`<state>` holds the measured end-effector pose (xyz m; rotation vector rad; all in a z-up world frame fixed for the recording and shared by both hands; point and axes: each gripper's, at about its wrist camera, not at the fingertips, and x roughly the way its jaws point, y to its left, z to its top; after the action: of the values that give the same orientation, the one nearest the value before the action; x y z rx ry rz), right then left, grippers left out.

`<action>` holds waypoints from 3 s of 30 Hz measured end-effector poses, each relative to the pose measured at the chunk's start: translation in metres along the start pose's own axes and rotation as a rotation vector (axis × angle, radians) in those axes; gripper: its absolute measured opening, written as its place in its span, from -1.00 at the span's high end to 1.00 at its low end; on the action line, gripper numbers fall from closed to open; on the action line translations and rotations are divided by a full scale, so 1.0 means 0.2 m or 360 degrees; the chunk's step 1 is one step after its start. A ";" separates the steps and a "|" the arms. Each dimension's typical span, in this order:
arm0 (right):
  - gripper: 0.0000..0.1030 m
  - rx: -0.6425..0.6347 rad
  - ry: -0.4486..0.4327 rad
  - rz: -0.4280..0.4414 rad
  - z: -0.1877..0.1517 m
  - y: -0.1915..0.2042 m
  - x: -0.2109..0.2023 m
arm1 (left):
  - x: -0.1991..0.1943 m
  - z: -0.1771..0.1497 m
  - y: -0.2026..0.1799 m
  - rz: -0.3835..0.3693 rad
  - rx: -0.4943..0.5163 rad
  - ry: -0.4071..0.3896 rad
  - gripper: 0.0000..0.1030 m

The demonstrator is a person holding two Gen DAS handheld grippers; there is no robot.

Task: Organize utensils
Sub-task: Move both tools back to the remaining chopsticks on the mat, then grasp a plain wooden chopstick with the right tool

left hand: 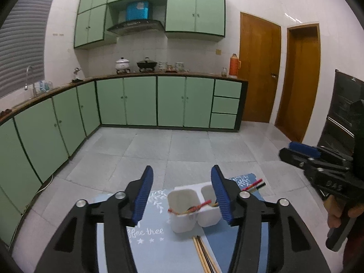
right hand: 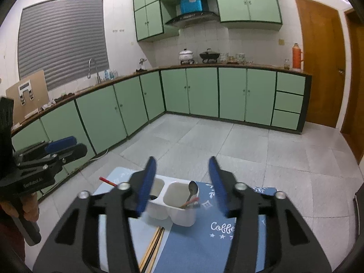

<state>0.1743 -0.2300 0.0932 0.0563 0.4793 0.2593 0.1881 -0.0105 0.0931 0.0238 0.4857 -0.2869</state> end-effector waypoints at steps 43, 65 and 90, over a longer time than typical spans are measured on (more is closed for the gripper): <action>-0.40 -0.0012 0.0466 -0.0089 -1.38 0.35 -0.04 | -0.07 -1.25 0.06 0.0165 -0.0121 0.0403 -0.55; 0.43 -0.0073 0.0533 -0.0151 -1.49 0.48 0.00 | -0.09 -1.29 0.08 0.0188 -0.0142 0.0433 -0.55; 0.89 0.0156 0.0514 -0.0240 -1.46 0.22 -0.06 | -0.01 -1.39 -0.20 0.0001 -0.0088 0.0583 -0.48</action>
<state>0.0184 -0.1918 -0.1560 0.0740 0.8140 0.0961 0.0482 -0.0231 -0.1504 0.0225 0.8571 -0.2690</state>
